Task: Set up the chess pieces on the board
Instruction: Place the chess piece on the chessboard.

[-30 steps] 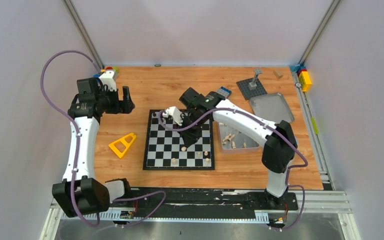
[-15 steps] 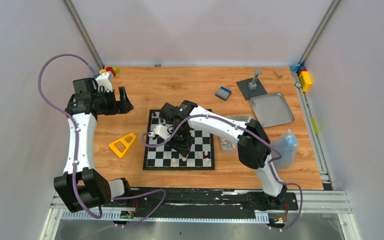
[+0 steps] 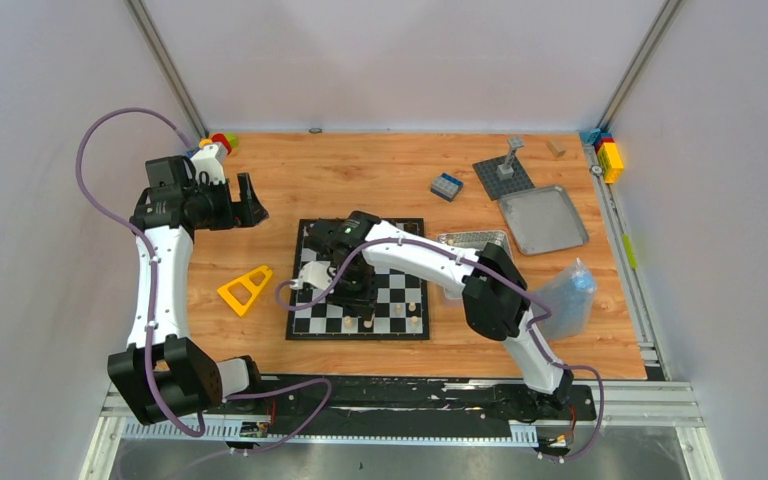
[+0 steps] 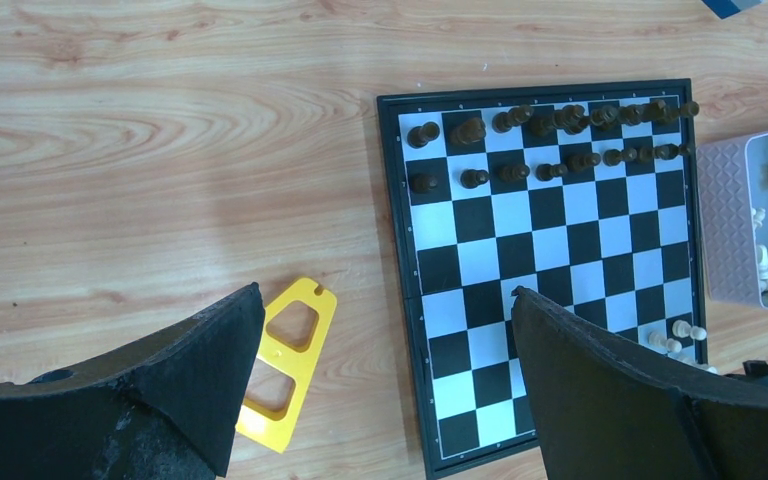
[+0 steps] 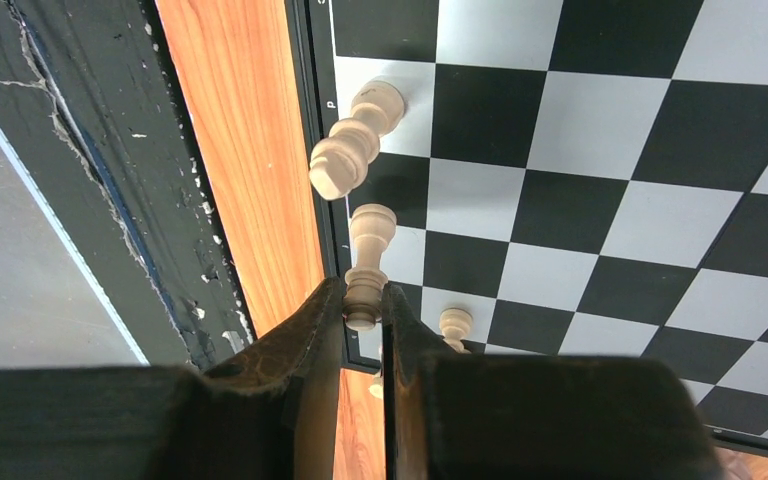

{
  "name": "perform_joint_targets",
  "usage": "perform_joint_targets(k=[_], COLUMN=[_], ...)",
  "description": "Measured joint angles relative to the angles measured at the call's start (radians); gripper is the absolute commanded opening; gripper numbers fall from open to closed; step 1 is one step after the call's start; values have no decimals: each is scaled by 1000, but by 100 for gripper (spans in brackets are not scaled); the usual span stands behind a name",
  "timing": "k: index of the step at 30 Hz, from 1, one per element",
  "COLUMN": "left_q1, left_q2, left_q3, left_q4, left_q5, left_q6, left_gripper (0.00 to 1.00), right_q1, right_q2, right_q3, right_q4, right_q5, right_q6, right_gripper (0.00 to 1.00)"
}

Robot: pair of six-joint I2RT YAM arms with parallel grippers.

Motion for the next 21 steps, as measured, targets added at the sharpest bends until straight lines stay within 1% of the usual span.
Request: perform_joint_targets(k=[10,15,17,21], left_q1=[1,5,6,6], left_q2=[0,0,0,0], left_q3=[0,0,0,0], left_q4=[0,0,0,0], left_q5=[5,8,8,9], left_q6=[-3,-3,-3,-3], left_gripper=[100,100,100,100], right_q1=[20,26,27,29], right_q2=[32,43,43,43], right_q3=[16,27,28,28], right_q4=[-3,-4,-3,-4], right_q5=[26,35,39,48], right_q6=[-3,-5,-6,-6], right_gripper=[5,7,11,28])
